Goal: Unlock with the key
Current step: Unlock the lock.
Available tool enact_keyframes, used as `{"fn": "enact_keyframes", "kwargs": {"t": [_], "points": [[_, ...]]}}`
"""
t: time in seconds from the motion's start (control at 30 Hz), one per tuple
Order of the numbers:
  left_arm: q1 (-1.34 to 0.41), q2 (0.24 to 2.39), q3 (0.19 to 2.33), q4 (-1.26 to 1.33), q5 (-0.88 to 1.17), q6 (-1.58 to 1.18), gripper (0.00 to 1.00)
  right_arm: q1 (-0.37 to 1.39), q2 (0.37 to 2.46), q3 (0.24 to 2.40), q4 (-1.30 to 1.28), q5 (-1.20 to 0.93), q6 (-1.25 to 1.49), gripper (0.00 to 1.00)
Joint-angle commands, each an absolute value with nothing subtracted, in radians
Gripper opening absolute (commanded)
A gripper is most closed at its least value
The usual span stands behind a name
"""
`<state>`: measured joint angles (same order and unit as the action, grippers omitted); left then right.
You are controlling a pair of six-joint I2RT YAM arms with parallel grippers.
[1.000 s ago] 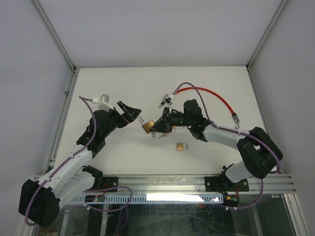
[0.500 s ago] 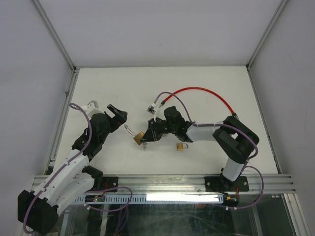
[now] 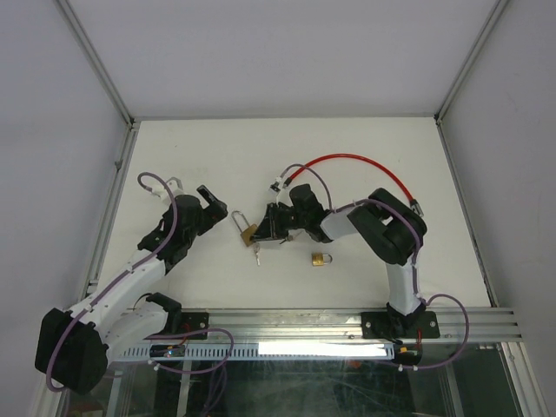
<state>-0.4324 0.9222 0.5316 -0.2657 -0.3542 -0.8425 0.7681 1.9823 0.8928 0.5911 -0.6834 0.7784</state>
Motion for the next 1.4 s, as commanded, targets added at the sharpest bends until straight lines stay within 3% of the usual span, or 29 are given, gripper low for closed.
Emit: {"fn": "enact_keyframes", "kwargs": {"t": [0.0, 0.2, 0.57, 0.87, 1.1, 1.23, 1.37], "points": [[-0.436, 0.957, 0.58, -0.209, -0.316, -0.805, 0.98, 0.714, 2.012, 0.932, 0.696, -0.689, 0.857, 0.0], [-0.436, 1.007, 0.578, -0.155, -0.263, -0.789, 0.98, 0.694, 1.999, 0.922, 0.682, -0.711, 0.826, 0.0], [-0.436, 1.191, 0.726, -0.16, -0.215, -0.691, 0.99, 0.749, 1.777, 0.975, 0.32, -0.686, 0.489, 0.0], [-0.436, 1.344, 0.827, -0.245, -0.218, -0.624, 0.96, 0.81, 1.677, 0.987, 0.234, -0.674, 0.358, 0.0], [-0.407, 1.295, 0.763, -0.185, -0.112, -0.669, 0.88, 0.811, 1.658, 0.959, 0.294, -0.696, 0.394, 0.0], [-0.335, 1.19, 0.647, -0.021, 0.049, -0.701, 0.99, 0.809, 1.667, 0.928, 0.396, -0.752, 0.451, 0.0], [-0.239, 1.062, 0.481, 0.235, 0.207, -0.778, 0.99, 0.792, 1.658, 0.895, 0.483, -0.782, 0.506, 0.0]]}}
